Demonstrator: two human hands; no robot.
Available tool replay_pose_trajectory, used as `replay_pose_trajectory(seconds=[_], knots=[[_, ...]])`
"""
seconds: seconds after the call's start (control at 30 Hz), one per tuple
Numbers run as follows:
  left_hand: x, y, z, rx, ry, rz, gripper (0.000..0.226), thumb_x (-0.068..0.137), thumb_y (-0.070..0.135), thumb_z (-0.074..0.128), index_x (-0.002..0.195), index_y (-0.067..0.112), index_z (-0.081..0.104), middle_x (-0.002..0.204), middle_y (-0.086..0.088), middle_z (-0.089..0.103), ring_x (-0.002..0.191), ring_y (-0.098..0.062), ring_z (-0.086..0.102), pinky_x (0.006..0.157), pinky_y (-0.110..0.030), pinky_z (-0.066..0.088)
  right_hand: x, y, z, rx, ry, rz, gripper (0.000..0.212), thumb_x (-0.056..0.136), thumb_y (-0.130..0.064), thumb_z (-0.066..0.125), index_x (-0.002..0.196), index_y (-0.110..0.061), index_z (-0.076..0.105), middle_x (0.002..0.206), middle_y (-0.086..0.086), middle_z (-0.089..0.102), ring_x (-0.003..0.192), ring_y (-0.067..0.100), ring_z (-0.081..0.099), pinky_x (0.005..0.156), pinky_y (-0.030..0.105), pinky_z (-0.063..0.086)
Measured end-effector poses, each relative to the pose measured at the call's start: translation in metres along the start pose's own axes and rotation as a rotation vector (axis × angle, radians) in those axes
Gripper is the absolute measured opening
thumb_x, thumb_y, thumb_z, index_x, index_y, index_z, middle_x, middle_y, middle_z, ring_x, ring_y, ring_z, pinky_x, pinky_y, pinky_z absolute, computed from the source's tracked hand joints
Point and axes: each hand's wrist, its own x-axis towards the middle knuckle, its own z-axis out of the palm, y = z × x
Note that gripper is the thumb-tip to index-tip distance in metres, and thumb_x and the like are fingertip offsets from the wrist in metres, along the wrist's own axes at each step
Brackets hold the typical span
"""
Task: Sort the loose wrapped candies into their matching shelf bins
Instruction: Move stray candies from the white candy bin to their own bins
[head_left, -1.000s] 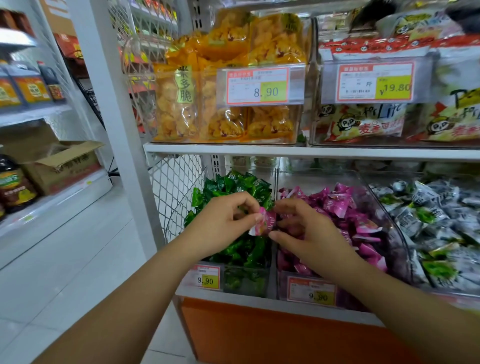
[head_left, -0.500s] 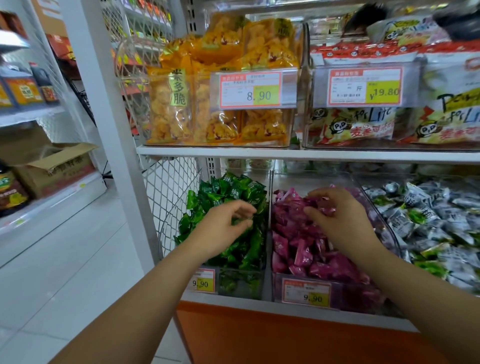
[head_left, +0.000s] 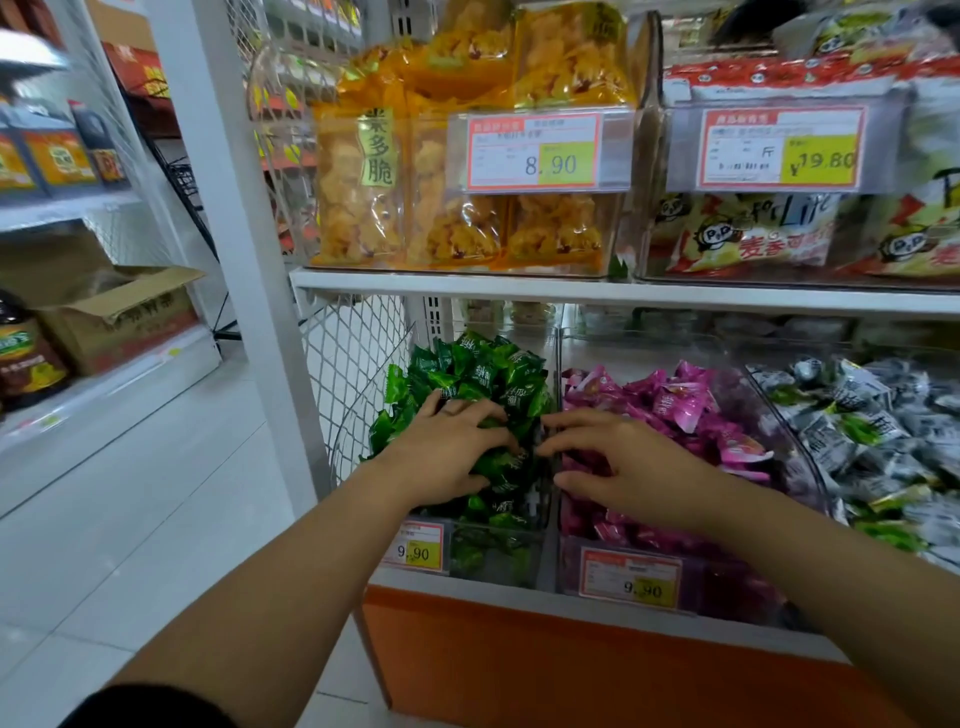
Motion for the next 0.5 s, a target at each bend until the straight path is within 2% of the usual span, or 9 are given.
replay_pose_trajectory(seconds=[0.23,0.4,0.5], knots=[[-0.006,-0.015,-0.003,-0.060,0.088,-0.007,0.049,0.088,0.035,0.063,0.133,0.036,0.045,0.147,0.008,0.025,0.127,-0.021,0.040,0.114,-0.040,0.017,-0.001,0.002,-0.001,0.011,-0.028,0.001,0.036,0.093,-0.034,0.056,0.129,-0.035,0.054,0.149,-0.018,0.030,0.135,0.003,0.029,0.106,0.020,0.024],[-0.008,-0.007,-0.010,0.119,-0.015,0.070,0.051,0.089,0.034,0.060,0.136,0.041,0.042,0.152,0.005,0.021,0.140,-0.023,0.020,0.117,-0.045,0.007,-0.001,0.003,0.000,0.006,-0.033,-0.004,0.036,0.093,-0.033,0.056,0.129,-0.036,0.053,0.149,-0.018,0.030,0.132,0.001,0.032,0.103,0.017,0.024],[-0.012,-0.001,-0.021,0.054,-0.137,0.026,0.047,0.088,0.040,0.060,0.134,0.040,0.048,0.151,0.006,0.024,0.140,-0.021,0.019,0.116,-0.050,0.003,-0.001,0.002,0.001,-0.005,-0.034,-0.004,0.036,0.094,-0.034,0.055,0.129,-0.036,0.053,0.149,-0.018,0.029,0.130,-0.001,0.032,0.101,0.015,0.024]])
